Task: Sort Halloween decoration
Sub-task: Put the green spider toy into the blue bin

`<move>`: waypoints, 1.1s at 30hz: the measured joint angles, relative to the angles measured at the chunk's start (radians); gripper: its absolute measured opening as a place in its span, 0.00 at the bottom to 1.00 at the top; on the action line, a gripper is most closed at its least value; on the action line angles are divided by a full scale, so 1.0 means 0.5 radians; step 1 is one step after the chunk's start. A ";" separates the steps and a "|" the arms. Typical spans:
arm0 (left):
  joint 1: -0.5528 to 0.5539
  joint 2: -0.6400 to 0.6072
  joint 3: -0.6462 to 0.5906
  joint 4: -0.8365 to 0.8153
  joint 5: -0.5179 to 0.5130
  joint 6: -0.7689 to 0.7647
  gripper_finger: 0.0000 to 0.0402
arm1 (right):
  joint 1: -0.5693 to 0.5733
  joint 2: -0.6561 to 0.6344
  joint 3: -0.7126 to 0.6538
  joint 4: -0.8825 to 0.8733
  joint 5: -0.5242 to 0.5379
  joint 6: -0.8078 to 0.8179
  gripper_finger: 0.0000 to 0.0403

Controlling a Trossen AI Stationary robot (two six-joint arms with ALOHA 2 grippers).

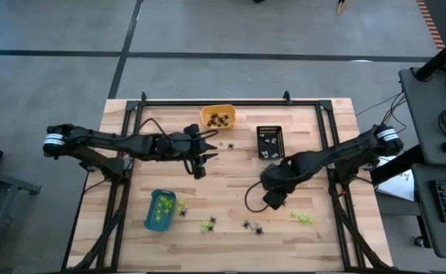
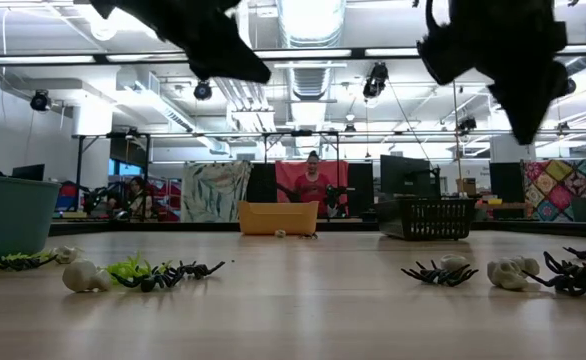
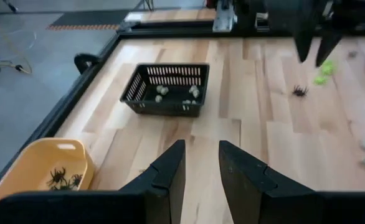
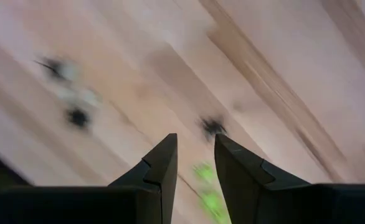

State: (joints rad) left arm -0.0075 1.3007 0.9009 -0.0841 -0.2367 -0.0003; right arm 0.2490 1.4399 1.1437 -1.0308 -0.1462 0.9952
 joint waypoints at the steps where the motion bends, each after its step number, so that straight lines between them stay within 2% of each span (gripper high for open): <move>1: -0.016 -0.031 0.000 -0.024 -0.006 -0.010 0.20 | 0.016 0.056 0.052 -0.113 -0.002 0.002 0.24; 5: -0.090 -0.156 0.000 -0.162 -0.070 -0.065 0.20 | 0.092 0.236 0.189 -0.374 -0.023 -0.025 0.24; 11: -0.236 -0.303 -0.001 -0.317 -0.243 -0.126 0.20 | 0.213 0.360 0.197 -0.366 -0.117 -0.035 0.25; 18: -0.365 -0.381 -0.001 -0.333 -0.368 -0.146 0.20 | 0.339 0.401 0.164 -0.347 -0.180 0.036 0.36; 24: -0.387 -0.377 -0.001 -0.335 -0.369 -0.195 0.20 | 0.439 0.401 0.066 -0.203 -0.181 0.142 0.44; 33: -0.390 -0.372 0.000 -0.334 -0.369 -0.230 0.20 | 0.476 0.401 -0.176 0.144 -0.195 0.233 0.45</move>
State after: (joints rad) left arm -0.2024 1.1145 0.9006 -0.2512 -0.4213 -0.1151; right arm 0.4870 1.6402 1.0556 -0.9589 -0.2436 1.1116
